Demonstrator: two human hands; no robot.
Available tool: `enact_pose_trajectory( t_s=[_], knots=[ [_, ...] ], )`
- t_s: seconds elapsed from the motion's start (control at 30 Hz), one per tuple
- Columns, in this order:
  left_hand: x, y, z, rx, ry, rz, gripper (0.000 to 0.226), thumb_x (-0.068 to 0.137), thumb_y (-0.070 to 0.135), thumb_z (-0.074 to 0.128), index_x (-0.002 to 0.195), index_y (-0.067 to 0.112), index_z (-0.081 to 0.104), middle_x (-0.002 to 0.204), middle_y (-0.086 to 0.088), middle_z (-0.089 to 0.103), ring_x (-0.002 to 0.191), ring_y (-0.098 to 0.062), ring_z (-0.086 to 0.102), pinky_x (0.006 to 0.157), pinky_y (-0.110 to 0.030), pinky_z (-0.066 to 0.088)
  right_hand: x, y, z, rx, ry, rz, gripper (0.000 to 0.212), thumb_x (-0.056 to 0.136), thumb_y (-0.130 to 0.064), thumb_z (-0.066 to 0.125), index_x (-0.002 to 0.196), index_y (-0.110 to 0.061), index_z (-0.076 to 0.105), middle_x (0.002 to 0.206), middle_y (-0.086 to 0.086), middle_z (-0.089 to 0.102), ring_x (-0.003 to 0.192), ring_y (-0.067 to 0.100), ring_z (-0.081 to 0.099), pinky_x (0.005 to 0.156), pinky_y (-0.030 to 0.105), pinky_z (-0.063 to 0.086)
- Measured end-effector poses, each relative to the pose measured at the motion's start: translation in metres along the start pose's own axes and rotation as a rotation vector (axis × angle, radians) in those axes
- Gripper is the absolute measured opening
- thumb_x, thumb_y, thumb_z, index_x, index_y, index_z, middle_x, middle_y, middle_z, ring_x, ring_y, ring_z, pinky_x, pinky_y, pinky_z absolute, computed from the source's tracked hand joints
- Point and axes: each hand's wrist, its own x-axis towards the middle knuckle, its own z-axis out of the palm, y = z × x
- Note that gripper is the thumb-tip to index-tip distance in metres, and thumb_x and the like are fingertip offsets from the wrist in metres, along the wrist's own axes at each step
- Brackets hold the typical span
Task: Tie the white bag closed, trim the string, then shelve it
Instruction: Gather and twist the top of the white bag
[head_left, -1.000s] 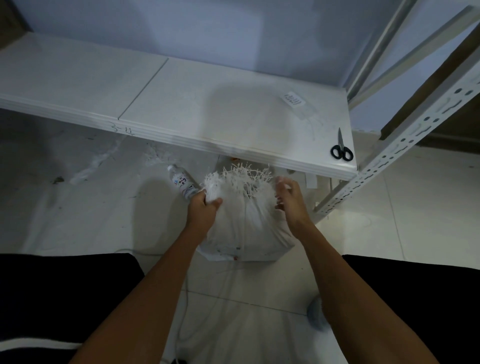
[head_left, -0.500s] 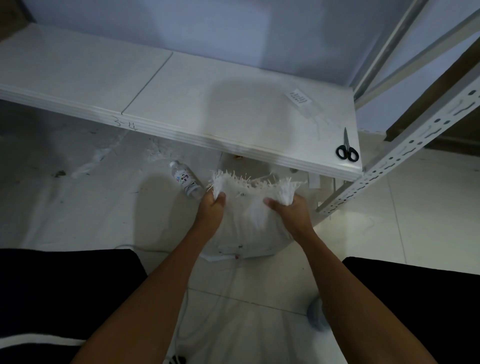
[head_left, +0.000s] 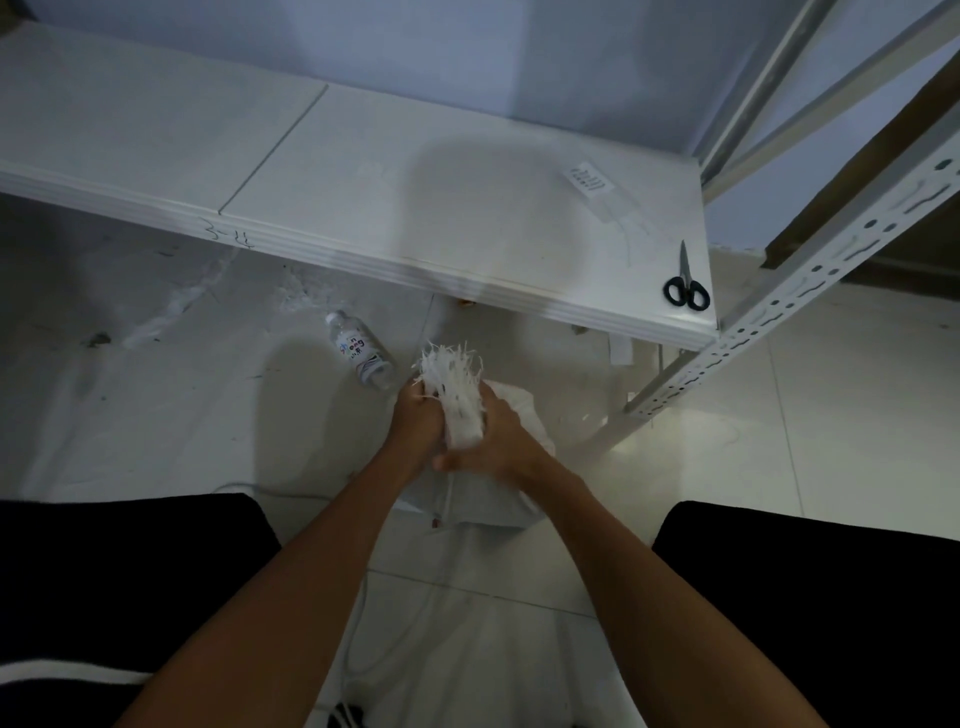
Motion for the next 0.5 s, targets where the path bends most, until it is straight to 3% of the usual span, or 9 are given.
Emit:
enact_pose_trajectory(
  t_s=[0.07,0.13,0.23,0.3,0.37,0.5],
  knots=[
    [-0.005,0.000,0.005,-0.031,-0.004,-0.002,0.029,0.095,-0.002,0.040,0.113,0.002,0.062,0.104,-0.013,0.070,0.093,-0.026,0.067,0.072,-0.027,0.055,0.005,0.017,0.014,-0.254,0.084,0.090,0.131,0.039,-0.080,0.074,0.149,-0.025,0.030,0.142,0.006,0.047,0.130,0.025,0.045,0.110,0.046,0.039],
    [-0.011,-0.002,0.010,-0.058,-0.086,0.015,0.031,0.094,-0.005,0.044,0.119,-0.002,0.061,0.106,-0.017,0.069,0.084,-0.024,0.068,0.070,-0.026,0.057,0.003,0.024,0.020,-0.308,0.235,0.071,0.099,0.050,-0.081,0.062,0.131,-0.025,0.056,0.119,0.004,0.065,0.109,0.023,0.061,0.096,0.043,0.050],
    [-0.017,-0.005,0.014,0.014,-0.215,0.050,0.040,0.086,-0.009,0.049,0.121,0.004,0.062,0.104,-0.013,0.072,0.093,-0.029,0.068,0.081,-0.036,0.056,-0.006,0.027,0.011,-0.118,0.414,-0.064,0.046,0.074,-0.051,0.062,0.100,-0.015,0.074,0.095,0.005,0.075,0.087,0.020,0.069,0.078,0.041,0.055],
    [-0.020,-0.005,0.014,0.045,-0.252,0.080,0.039,0.084,-0.006,0.055,0.119,0.008,0.064,0.102,-0.007,0.073,0.096,-0.026,0.069,0.081,-0.032,0.057,-0.013,0.025,-0.001,0.012,0.465,-0.087,0.018,0.082,-0.024,0.065,0.087,-0.009,0.074,0.085,0.005,0.074,0.077,0.017,0.067,0.070,0.038,0.054],
    [-0.022,0.001,0.012,0.022,-0.276,0.082,0.041,0.085,-0.006,0.055,0.122,0.009,0.062,0.104,-0.005,0.072,0.095,-0.019,0.070,0.075,-0.023,0.056,-0.014,0.024,-0.011,0.080,0.442,-0.078,0.009,0.083,-0.019,0.067,0.088,-0.013,0.073,0.084,0.000,0.072,0.075,0.011,0.065,0.068,0.029,0.048],
    [-0.016,-0.004,0.002,0.111,-0.358,0.070,0.049,0.083,0.003,0.060,0.130,0.017,0.056,0.103,-0.007,0.070,0.089,-0.012,0.066,0.071,-0.020,0.052,-0.007,0.023,-0.017,0.122,0.390,-0.092,0.023,0.082,-0.025,0.067,0.100,-0.012,0.073,0.097,-0.001,0.074,0.087,0.011,0.068,0.074,0.022,0.050]
  ],
)
